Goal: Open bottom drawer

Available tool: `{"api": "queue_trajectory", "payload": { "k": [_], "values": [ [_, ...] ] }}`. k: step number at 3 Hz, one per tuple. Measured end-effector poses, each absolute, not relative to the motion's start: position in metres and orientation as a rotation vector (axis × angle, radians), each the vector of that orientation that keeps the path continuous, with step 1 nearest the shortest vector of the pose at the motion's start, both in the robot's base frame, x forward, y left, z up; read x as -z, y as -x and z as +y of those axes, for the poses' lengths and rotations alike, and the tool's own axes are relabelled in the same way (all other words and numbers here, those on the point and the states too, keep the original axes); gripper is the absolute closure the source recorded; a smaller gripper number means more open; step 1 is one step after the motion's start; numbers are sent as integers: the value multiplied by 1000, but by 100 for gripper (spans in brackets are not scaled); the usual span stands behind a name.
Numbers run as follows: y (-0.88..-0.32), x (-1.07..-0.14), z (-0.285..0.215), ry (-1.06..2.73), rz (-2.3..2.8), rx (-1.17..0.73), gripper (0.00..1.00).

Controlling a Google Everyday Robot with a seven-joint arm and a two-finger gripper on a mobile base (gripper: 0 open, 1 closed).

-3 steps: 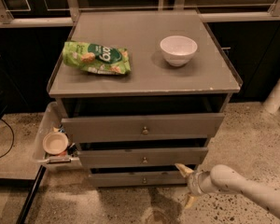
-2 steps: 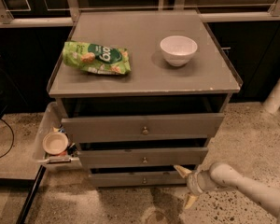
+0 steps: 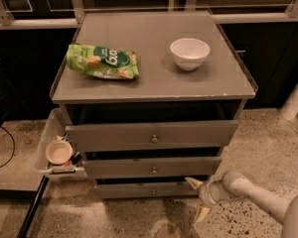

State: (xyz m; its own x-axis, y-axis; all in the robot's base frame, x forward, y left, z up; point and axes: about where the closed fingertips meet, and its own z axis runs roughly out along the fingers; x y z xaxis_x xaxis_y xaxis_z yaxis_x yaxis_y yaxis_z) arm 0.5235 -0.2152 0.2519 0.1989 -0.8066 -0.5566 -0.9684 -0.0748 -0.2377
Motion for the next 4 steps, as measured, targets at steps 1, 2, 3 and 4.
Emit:
{"api": "queue_trajectory", "payload": {
  "k": [1,2,3,4],
  "values": [
    [-524,-236,-210,1906,1678,-378,0],
    [-534,-207,-205,1900,1727,-352,0],
    [-550,-189,-202,1897,1743,-302,0],
    [-566,-178,-201,1896,1748,-243,0]
  ]
}}
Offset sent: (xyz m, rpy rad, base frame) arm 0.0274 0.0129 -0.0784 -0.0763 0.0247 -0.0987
